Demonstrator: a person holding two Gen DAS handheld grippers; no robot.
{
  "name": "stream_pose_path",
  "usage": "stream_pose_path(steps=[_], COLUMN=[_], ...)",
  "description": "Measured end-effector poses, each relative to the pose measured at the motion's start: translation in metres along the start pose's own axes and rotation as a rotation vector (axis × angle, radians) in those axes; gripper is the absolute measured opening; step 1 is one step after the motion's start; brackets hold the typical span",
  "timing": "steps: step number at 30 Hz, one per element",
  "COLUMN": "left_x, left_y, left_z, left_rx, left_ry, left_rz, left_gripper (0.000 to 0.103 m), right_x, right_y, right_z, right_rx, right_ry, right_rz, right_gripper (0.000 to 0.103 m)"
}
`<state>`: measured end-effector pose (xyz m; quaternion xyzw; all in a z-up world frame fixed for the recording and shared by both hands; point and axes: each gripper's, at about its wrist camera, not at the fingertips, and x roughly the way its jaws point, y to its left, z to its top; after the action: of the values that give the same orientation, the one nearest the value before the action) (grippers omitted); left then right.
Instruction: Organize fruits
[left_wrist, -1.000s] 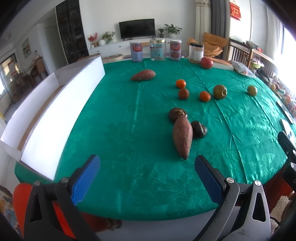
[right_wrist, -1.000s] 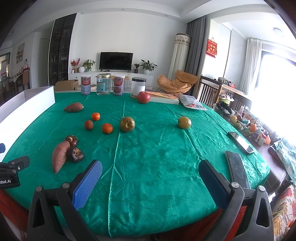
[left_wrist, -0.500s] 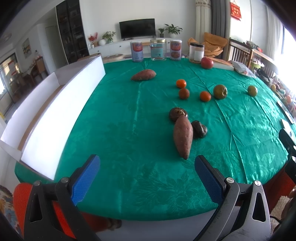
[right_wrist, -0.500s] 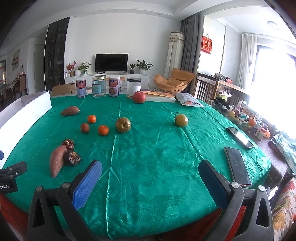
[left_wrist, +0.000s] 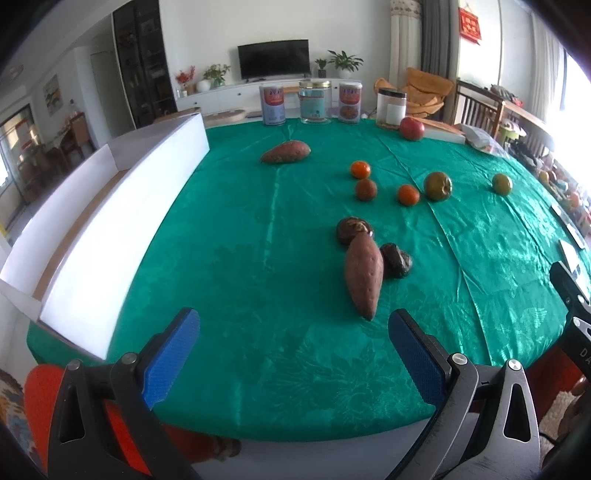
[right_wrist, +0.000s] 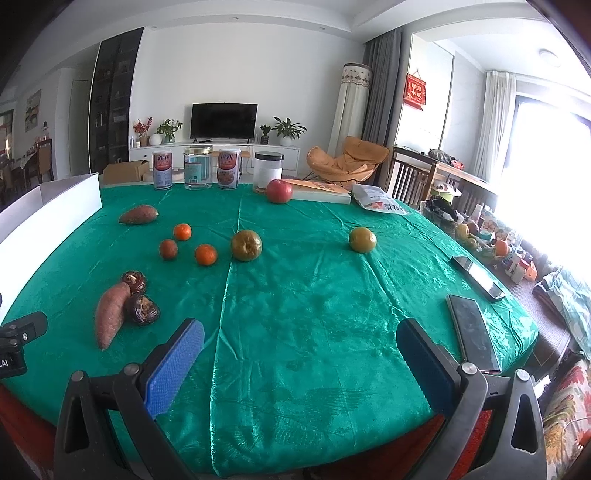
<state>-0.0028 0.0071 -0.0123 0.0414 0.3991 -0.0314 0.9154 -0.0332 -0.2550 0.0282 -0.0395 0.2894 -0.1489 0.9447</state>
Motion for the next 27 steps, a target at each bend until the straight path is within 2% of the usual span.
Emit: stream_pose_path(steps=[8, 27], left_x=[-0.0020, -0.0016], left_y=[-0.0022, -0.0007], left_z=[0.0012, 0.0020], left_rx=[0.007, 0.001], left_ry=[0.002, 0.000], left_rz=[0.003, -0.002], left_gripper=[0.102, 0.102], right_x=[0.0063, 0.0060], right_y=[-0.0029, 0.0020], right_z=[-0.0024, -0.0029], right_rx=[0.014, 0.000], right_ry=[0.026, 0.019], right_rz=[0.006, 0.013], right_gripper=[0.103, 0.103])
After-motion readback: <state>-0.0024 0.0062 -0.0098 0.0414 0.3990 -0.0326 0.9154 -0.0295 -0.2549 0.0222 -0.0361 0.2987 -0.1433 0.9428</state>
